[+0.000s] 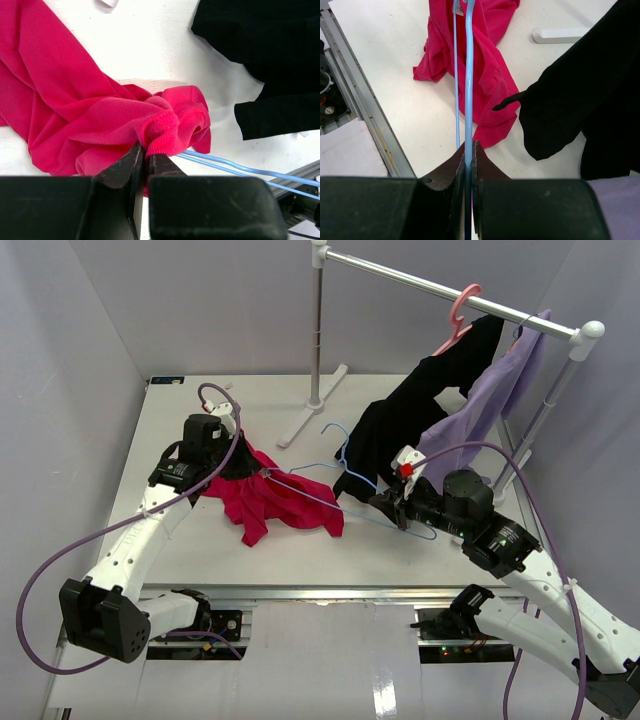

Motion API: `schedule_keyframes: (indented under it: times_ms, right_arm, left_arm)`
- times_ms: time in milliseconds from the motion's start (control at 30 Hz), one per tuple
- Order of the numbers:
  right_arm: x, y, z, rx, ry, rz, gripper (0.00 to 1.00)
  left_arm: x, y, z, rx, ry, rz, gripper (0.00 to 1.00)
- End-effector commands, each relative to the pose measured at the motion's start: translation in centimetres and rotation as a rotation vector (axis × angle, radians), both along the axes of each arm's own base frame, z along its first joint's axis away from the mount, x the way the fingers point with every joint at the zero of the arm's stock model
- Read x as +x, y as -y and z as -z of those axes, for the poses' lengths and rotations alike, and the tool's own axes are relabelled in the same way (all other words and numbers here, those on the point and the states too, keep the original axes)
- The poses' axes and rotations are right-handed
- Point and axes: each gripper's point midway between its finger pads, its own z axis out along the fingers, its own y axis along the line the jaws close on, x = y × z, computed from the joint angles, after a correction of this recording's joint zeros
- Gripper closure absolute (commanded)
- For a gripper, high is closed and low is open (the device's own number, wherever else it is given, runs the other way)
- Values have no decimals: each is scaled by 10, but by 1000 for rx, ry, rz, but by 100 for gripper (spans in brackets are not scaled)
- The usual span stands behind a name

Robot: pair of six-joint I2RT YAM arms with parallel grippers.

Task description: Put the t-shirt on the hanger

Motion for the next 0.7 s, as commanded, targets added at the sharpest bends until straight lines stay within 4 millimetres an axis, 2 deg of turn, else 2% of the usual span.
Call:
schedule_keyframes:
  times_ms: [0,133,367,467,667]
  right_arm:
    - [-1,-15,-6,56,21,-60,92]
    - [-6,-22,-4,70,15,-111,92]
    - [-5,-32,4,65,-11,-144,92]
    - [-6,-37,-3,93,0,-168,92]
    - [5,-52,-17,161,68,-178,92]
  left_arm:
    - [0,6,-22,-52,65,25,100]
    - [0,7,-28,-52,82,42,100]
    - [-9,28,-60,-136,133,163,100]
    - [-15,35,-74,-170,157,212,100]
    - [-37,64,-103,-315,183,403,100]
